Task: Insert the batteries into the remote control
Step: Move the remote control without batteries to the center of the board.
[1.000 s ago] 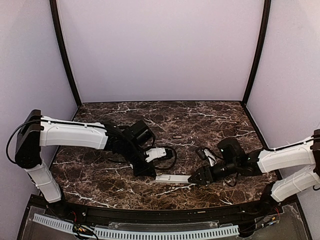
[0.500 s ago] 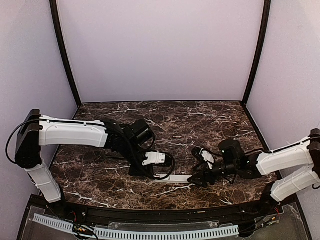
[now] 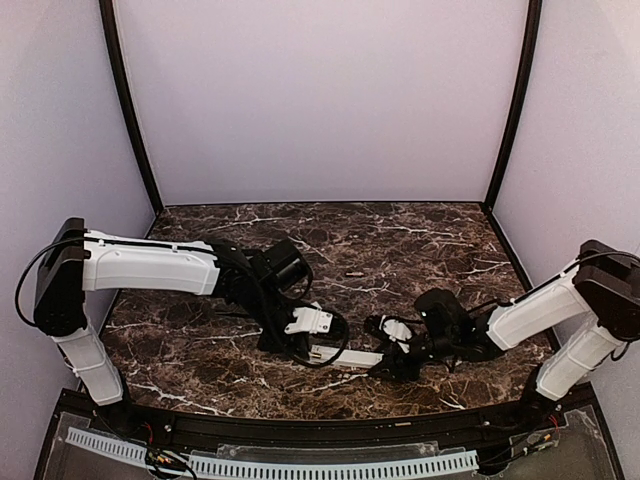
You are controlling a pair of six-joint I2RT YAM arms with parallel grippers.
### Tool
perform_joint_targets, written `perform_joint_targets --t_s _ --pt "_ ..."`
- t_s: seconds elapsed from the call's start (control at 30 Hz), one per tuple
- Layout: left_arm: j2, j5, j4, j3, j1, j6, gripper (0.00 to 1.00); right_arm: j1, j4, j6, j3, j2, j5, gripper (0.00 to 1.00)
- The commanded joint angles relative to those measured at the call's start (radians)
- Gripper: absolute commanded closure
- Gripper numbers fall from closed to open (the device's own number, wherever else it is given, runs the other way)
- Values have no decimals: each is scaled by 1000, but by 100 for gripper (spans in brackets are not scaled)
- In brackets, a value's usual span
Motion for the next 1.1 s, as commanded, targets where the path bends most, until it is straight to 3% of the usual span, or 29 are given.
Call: perform_joint_targets --t_s 0.0,0.3,0.7,1.07 --pt "-15 -7 -3 -15 2 41 99 46 30 -56 41 57 31 54" --pt "-10 -138 31 -26 -41 93 98 70 79 -89 50 90 42 73" --pt "94 -278 16 42 -74 106 98 79 63 -80 56 90 26 85" --pt "128 -318 31 78 -79 94 96 83 61 -73 58 88 30 94"
